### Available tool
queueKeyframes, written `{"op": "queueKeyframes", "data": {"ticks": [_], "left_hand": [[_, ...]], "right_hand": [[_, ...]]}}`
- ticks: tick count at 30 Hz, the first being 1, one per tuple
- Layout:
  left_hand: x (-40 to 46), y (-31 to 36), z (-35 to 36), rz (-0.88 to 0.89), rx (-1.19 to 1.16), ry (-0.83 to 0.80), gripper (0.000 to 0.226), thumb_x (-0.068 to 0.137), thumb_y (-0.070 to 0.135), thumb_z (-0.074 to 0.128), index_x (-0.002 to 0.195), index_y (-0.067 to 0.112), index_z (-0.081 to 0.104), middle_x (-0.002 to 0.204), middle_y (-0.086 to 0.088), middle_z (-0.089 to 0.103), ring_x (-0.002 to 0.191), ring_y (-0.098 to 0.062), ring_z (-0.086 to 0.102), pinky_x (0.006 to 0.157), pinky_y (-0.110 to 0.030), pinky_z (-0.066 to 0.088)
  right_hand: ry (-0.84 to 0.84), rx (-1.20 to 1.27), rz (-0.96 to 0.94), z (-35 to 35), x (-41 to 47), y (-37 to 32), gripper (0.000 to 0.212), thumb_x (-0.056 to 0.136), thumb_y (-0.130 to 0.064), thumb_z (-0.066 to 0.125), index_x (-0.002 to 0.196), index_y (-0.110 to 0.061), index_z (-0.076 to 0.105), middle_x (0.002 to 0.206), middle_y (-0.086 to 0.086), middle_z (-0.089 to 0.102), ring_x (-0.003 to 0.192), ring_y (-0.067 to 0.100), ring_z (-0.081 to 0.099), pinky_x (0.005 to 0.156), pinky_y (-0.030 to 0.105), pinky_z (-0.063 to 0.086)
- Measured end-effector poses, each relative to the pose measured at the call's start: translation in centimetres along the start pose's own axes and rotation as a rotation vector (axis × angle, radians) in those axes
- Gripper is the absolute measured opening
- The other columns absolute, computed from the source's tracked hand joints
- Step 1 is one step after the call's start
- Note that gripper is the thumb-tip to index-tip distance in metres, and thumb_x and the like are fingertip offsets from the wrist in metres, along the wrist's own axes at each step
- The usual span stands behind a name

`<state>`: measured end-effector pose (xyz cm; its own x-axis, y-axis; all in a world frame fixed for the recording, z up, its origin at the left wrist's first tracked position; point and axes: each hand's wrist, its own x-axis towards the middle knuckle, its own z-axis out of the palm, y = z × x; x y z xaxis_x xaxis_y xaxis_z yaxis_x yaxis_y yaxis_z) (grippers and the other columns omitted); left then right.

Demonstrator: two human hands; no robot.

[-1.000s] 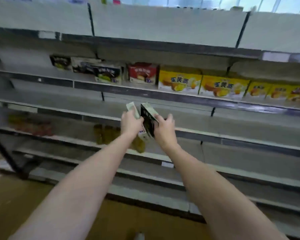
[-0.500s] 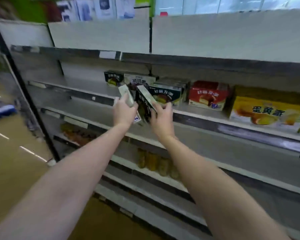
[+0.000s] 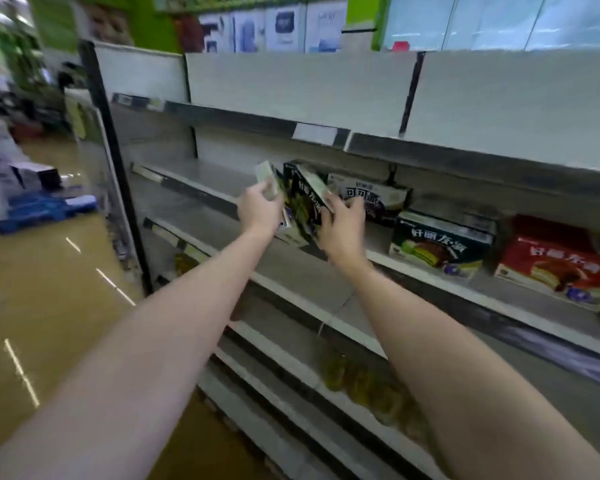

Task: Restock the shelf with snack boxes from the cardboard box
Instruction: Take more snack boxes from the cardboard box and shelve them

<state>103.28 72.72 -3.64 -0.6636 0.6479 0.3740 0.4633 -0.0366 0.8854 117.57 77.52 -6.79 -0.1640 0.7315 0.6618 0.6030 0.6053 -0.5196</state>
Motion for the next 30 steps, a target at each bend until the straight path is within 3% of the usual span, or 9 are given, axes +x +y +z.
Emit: {"op": "queueKeyframes", "data": {"ticks": [3,6,8,12,15,19,23,27,30], "left_hand": [[4.0,-2.3,0.7,0.0,-0.076,-0.019,0.047,0.095,0.025,0.064,0.14,0.02,0.053,0.137,-0.002,0.059,0.078,-0.016,0.068,0.082,-0.035,0.059],[8.9,-4.9,1.8,-0.02,-0.166,-0.066,0.042,0.096,0.022,0.061,0.138,0.019,0.052,0.131,-0.004,0.059,0.103,-0.021,0.064,0.095,-0.038,0.052],[12.3,-6.0,2.8,-0.056,-0.235,-0.108,0.036,0.096,0.019,0.058,0.131,0.023,0.052,0.119,-0.007,0.065,0.098,-0.029,0.066,0.085,-0.042,0.054],[18.8,-7.5,5.2,-0.11,-0.35,-0.204,0.047,0.093,0.0,0.051,0.135,0.016,0.039,0.127,-0.02,0.058,0.105,-0.034,0.063,0.084,-0.044,0.056],[23.3,-9.3,6.5,-0.198,-0.369,-0.309,0.058,0.093,0.005,0.055,0.141,0.024,0.029,0.125,-0.015,0.055,0.105,-0.034,0.061,0.086,-0.054,0.056],[28.1,-12.0,7.0,-0.251,-0.346,-0.482,0.059,0.095,-0.004,0.042,0.144,0.027,0.029,0.115,-0.017,0.058,0.092,-0.031,0.06,0.064,-0.035,0.053],[33.1,-14.9,5.8,-0.365,-0.499,-0.749,0.076,0.08,-0.021,0.054,0.134,0.031,0.038,0.114,-0.017,0.061,0.102,-0.039,0.064,0.088,-0.055,0.053],[35.9,-15.3,5.7,-0.333,-0.435,-0.943,0.071,0.074,-0.021,0.064,0.123,0.027,0.047,0.097,-0.014,0.066,0.1,-0.034,0.057,0.094,-0.045,0.042],[36.3,-14.9,6.3,-0.35,-0.483,-1.05,0.057,0.08,-0.02,0.059,0.113,0.025,0.051,0.104,-0.016,0.065,0.101,-0.032,0.058,0.094,-0.041,0.045]], "right_hand": [[0.0,-0.002,-0.042,2.4,2.6,0.0,0.035,0.102,-0.022,0.05,0.136,-0.022,0.057,0.128,0.012,0.043,0.113,0.028,0.048,0.102,0.038,0.044],[0.008,-0.032,-0.033,5.1,5.8,0.4,0.035,0.101,-0.022,0.051,0.136,-0.018,0.057,0.124,0.012,0.045,0.114,0.03,0.051,0.101,0.026,0.04],[0.035,-0.027,0.026,7.0,8.0,0.8,0.034,0.101,-0.019,0.052,0.133,-0.009,0.058,0.124,0.012,0.048,0.118,0.028,0.051,0.097,0.014,0.037],[0.034,-0.062,0.132,10.7,11.6,1.4,0.033,0.099,-0.017,0.053,0.131,-0.013,0.06,0.136,0.02,0.049,0.125,0.034,0.047,0.103,0.03,0.038],[0.032,-0.087,0.245,13.3,14.1,2.4,0.034,0.096,-0.014,0.056,0.13,-0.01,0.057,0.135,0.02,0.049,0.123,0.038,0.048,0.103,0.042,0.042],[-0.03,-0.22,0.352,15.7,17.2,4.1,0.035,0.093,-0.005,0.055,0.128,0.001,0.053,0.129,0.023,0.051,0.117,0.036,0.053,0.097,0.039,0.047],[-0.071,-0.379,0.342,16.8,19.2,5.6,0.035,0.093,-0.002,0.049,0.128,-0.002,0.058,0.133,0.023,0.052,0.124,0.037,0.049,0.103,0.042,0.043],[-0.103,-0.486,0.298,18.1,20.1,5.6,0.04,0.092,0.003,0.047,0.131,-0.007,0.049,0.135,0.027,0.048,0.131,0.043,0.038,0.109,0.046,0.031],[-0.041,-0.472,0.316,19.3,20.7,5.4,0.054,0.087,0.007,0.051,0.135,-0.01,0.036,0.14,0.037,0.034,0.132,0.05,0.036,0.108,0.047,0.035]]}}
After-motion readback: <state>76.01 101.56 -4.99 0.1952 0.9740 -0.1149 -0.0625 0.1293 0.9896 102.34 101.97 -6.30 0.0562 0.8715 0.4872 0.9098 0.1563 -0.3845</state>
